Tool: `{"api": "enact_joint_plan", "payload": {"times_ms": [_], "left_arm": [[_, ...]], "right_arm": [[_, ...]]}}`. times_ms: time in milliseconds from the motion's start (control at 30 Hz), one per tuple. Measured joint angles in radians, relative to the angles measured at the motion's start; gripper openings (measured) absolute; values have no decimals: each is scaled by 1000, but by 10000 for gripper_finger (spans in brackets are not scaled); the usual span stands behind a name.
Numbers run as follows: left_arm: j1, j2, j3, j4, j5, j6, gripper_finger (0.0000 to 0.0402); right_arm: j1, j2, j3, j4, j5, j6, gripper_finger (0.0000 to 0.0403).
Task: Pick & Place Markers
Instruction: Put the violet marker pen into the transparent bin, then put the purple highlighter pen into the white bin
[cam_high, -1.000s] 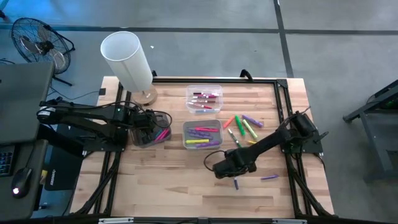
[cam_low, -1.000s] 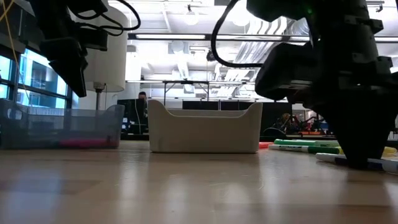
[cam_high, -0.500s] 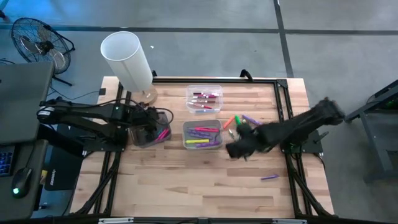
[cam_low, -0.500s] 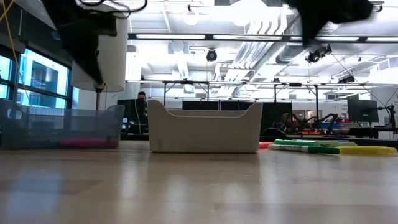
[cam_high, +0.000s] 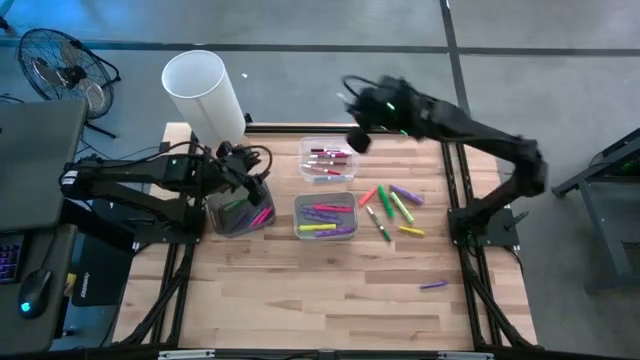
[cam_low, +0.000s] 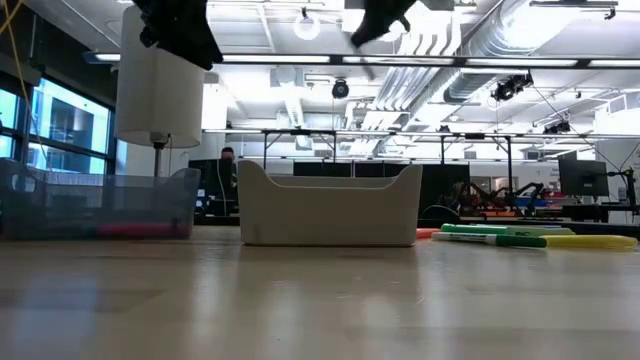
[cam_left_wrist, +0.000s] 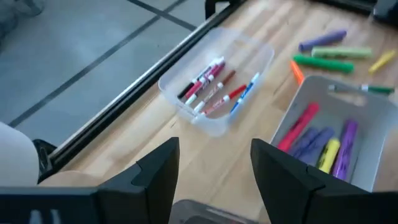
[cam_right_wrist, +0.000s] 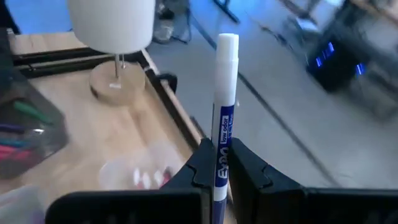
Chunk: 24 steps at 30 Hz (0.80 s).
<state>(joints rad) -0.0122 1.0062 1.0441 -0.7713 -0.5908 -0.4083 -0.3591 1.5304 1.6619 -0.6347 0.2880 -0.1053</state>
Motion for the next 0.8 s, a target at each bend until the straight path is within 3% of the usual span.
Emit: {"api": "enact_joint_plan", "payload": {"times_ms": [233, 333, 467, 633, 800], "left_arm": [[-1, 0, 5, 47, -14, -16, 194], [-1, 6, 5, 46, 5, -30, 194], [-1, 41, 3, 29, 7, -50, 194], [-1, 80, 4, 28, 7, -44, 194], [-1, 115, 3, 22, 8, -42, 194]], "right_arm": [[-111, 304, 31, 16, -185, -257, 15], [-114, 420, 31, -7, -166, -278, 19], [-112, 511, 31, -69, -147, -296, 58], [-112, 520, 31, -93, -234, -277, 103], [-125, 430, 31, -153, -266, -242, 118]]}}
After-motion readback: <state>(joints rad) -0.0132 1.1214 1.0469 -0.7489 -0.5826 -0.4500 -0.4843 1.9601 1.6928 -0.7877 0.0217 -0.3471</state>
